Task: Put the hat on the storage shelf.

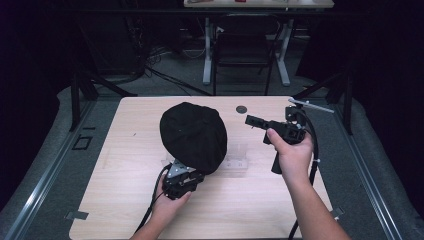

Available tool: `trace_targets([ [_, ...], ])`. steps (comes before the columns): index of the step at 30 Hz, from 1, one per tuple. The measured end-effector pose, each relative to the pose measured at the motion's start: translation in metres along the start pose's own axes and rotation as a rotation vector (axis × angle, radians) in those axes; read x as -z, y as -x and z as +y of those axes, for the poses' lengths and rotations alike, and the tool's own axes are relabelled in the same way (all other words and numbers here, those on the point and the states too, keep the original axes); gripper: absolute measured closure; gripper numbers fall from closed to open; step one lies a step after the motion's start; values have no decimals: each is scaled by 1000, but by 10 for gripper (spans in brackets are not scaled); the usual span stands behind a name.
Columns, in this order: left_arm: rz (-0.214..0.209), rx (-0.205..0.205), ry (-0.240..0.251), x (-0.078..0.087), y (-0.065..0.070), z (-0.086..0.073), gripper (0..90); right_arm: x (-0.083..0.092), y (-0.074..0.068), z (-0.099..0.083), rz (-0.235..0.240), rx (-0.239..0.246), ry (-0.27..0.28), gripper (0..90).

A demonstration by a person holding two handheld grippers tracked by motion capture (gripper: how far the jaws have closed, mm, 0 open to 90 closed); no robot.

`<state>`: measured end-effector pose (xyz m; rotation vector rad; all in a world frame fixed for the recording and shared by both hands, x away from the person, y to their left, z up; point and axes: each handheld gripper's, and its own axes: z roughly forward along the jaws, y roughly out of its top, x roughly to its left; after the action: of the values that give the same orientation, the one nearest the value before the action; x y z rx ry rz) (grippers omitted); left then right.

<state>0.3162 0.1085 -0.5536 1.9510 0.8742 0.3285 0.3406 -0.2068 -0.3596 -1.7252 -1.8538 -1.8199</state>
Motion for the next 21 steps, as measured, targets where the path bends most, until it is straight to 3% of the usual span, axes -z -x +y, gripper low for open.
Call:
trace_targets([
  [9,5,21,3,6,-3,0,631,2,-1,-1,-15,19,-7,825],
  [16,16,52,24,17,-8,1,529,6,-4,-3,-49,63,-9,803],
  [21,22,63,28,27,-12,1,521,9,-4,-5,-80,98,-19,771],
])
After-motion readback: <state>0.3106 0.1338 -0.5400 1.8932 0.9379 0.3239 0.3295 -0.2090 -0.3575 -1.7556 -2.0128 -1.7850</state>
